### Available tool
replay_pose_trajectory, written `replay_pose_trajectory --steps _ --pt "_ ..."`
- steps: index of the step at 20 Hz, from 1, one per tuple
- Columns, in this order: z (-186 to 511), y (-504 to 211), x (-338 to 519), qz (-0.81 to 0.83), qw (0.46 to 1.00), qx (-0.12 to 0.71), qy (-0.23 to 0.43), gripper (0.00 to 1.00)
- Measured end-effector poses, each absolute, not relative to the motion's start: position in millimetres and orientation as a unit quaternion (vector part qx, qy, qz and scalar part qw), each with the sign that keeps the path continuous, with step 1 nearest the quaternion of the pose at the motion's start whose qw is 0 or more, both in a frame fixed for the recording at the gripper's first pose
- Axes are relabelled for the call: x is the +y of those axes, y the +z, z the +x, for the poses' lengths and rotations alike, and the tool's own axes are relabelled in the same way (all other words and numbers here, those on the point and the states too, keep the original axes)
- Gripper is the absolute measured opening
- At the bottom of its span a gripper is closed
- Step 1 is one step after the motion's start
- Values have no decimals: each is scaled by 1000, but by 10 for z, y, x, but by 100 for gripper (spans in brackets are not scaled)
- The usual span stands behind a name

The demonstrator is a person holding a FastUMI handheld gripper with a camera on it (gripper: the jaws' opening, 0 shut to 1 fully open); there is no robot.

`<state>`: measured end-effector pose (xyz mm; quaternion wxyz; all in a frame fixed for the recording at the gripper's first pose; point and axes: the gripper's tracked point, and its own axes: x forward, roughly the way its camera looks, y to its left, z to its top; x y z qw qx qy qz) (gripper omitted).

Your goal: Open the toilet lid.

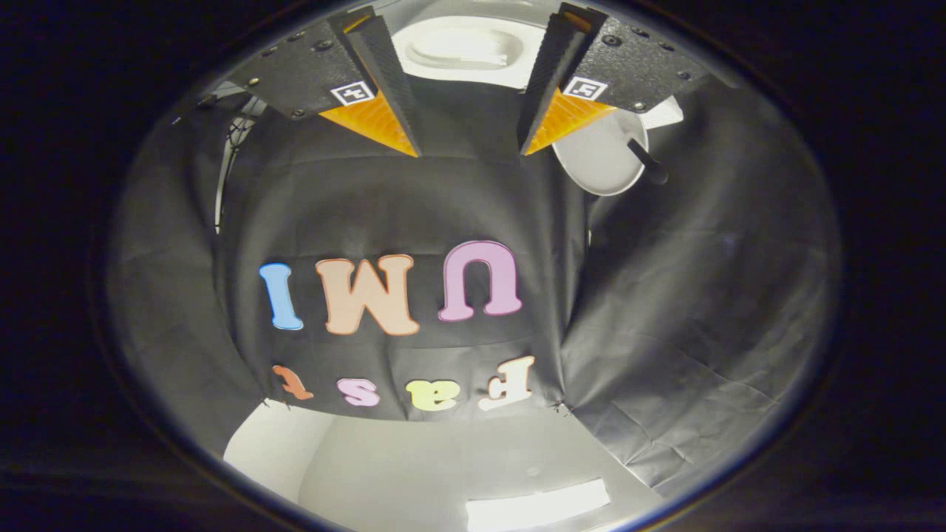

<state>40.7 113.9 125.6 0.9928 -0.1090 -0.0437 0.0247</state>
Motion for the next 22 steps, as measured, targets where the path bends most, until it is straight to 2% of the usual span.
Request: replay_pose_trajectory --steps 12,14,22 --pt "219 418 510 -27 999 -1 -32 78" --pt "182 422 496 -14 999 -3 -32 81" --pt "162 424 471 8 999 -15 -34 81"
